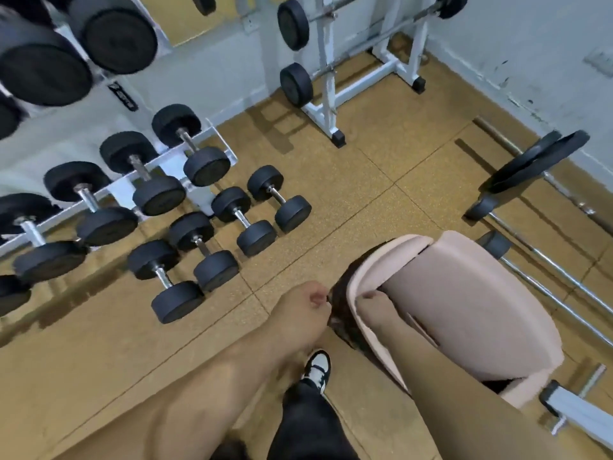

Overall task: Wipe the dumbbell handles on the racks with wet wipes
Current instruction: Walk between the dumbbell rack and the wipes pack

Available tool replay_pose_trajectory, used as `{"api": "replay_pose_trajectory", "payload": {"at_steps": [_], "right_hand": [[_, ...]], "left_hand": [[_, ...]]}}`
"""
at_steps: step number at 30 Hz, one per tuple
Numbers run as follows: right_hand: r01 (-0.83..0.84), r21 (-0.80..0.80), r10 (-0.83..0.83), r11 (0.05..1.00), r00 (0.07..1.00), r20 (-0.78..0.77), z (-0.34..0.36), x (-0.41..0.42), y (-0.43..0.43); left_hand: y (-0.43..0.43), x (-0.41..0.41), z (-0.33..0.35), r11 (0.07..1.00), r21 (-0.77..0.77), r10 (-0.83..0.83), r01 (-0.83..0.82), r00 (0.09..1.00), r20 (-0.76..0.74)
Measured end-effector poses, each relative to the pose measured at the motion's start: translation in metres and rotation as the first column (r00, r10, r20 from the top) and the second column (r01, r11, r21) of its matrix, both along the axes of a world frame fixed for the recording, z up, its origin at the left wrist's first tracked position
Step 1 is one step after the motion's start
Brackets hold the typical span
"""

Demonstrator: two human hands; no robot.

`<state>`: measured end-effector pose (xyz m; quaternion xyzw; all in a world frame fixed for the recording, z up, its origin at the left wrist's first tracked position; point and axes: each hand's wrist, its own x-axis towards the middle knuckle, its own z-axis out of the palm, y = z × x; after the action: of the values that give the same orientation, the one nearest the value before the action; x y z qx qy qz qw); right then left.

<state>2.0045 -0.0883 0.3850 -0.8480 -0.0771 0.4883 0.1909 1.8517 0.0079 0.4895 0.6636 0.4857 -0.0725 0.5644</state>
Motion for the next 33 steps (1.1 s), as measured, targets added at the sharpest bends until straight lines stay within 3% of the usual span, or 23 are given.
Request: {"api": "replay_pose_trajectory", "payload": {"at_steps": [6,12,17,22,27,33], "right_hand": [[-0.167,0.157,0.183,0.973,0.979,-0.092,0.086,-0.181,0.114],[-0.383,0.296,0.433,0.875,0.893,-0.124,0.141,-0.436,0.189],[-0.610,0.388,0.705,0.691,0.688,-0.173,0.166,-0.654,0.220],[-0.783,0.422,0.888,0.458,0.429,-0.167,0.169,-0.852,0.236],[-0.875,0.427,0.970,0.229,0.169,-0.174,0.160,-1.011,0.251],[-0.900,0.432,0.984,0.064,-0.015,-0.175,0.142,-1.194,0.278]], "left_hand": [[0.041,-0.187,0.020,0.965,-0.024,0.263,-0.262,0.963,0.059],[0.047,-0.448,0.037,0.789,0.083,0.595,-0.609,0.790,0.148],[0.038,-0.638,0.049,0.532,0.147,0.817,-0.834,0.551,0.172],[0.022,-0.805,0.044,0.204,0.165,0.956,-0.965,0.233,0.180],[0.012,-0.930,0.027,-0.090,0.088,0.984,-0.992,-0.075,0.164],[0.021,-1.075,0.022,-0.402,0.036,0.904,-0.915,-0.391,0.175]]}}
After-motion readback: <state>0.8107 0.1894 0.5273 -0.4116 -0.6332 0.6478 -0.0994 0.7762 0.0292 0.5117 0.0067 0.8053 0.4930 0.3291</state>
